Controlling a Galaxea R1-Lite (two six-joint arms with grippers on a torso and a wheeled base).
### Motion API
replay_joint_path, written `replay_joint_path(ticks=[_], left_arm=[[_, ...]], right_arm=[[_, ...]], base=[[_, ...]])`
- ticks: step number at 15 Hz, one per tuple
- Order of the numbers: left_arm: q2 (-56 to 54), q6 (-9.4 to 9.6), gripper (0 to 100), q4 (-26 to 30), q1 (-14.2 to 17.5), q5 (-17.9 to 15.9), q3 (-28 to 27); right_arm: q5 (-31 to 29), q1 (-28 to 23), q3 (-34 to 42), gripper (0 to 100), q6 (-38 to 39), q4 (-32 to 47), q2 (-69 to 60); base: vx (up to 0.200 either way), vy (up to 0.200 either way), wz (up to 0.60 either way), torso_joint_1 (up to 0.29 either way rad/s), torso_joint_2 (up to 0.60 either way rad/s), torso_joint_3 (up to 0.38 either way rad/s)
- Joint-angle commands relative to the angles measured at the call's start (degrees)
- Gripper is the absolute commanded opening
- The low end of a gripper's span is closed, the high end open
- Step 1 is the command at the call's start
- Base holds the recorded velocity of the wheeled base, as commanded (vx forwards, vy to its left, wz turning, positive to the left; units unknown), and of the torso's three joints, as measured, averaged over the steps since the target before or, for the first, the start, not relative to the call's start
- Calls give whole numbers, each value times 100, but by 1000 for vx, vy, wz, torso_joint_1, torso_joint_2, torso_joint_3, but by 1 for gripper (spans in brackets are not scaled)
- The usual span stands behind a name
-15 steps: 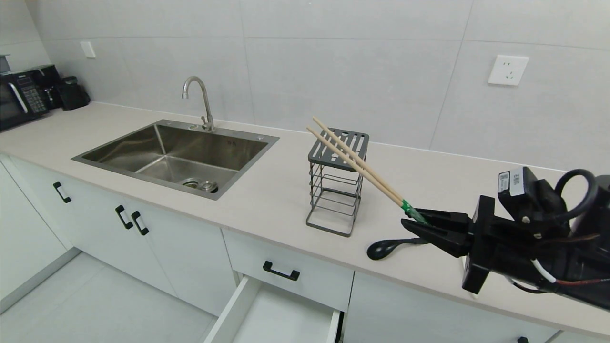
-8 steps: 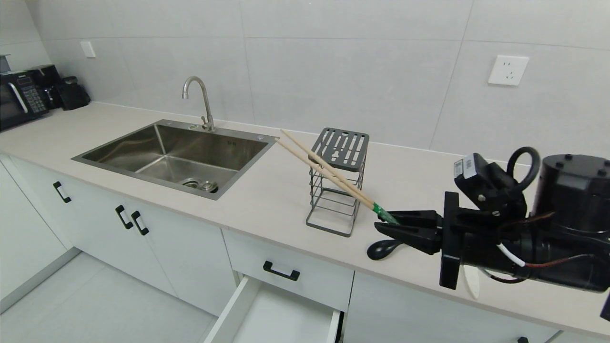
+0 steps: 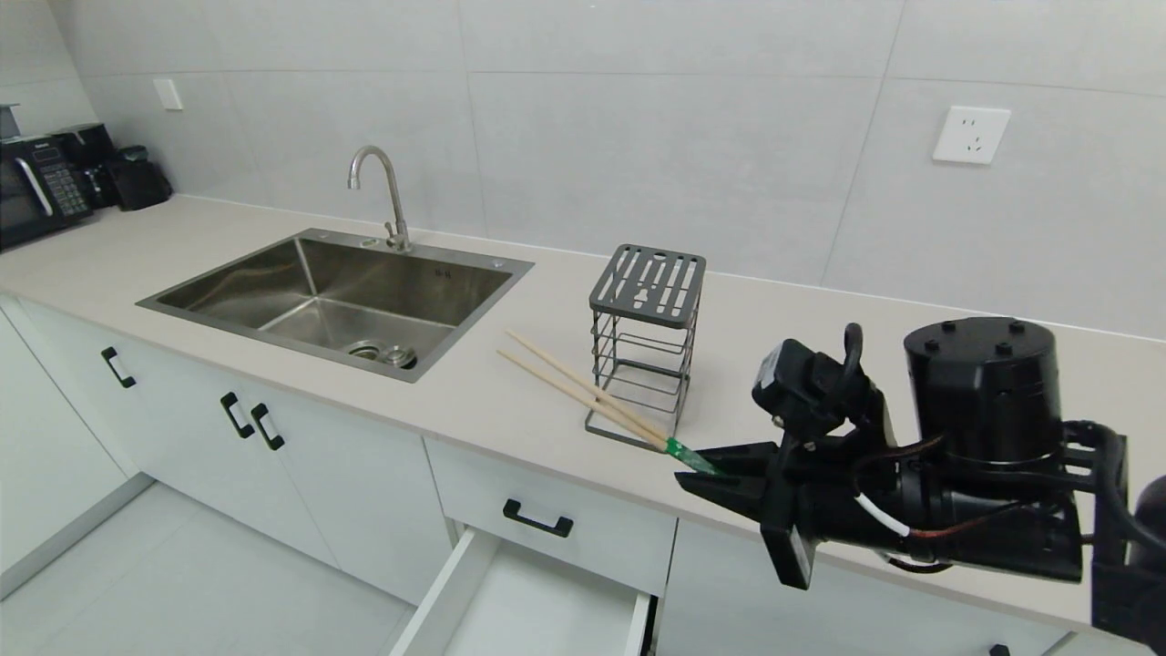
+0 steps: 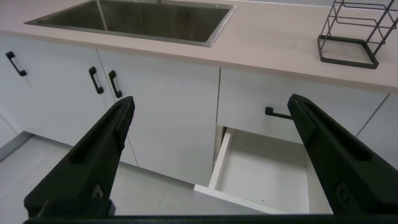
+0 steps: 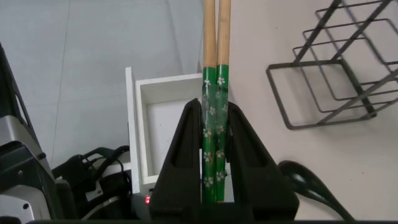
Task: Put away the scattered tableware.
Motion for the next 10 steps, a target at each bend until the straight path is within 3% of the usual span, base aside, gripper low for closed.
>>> replay_joint_path(ticks=[1, 7, 10], left_arm=[[0, -1, 100, -2, 1, -4, 2], [0, 8, 100, -2, 1, -4, 2], [0, -1, 100, -2, 1, 5, 2]], right_arm=[[-5, 78, -103, 0, -12, -7, 243], [21, 122, -410, 0, 339, -16, 516], [74, 104, -437, 0, 427, -25, 700]], base=[[0, 0, 0, 0, 0, 0], [0, 0, 0, 0, 0, 0], [0, 0, 0, -176, 352, 176]])
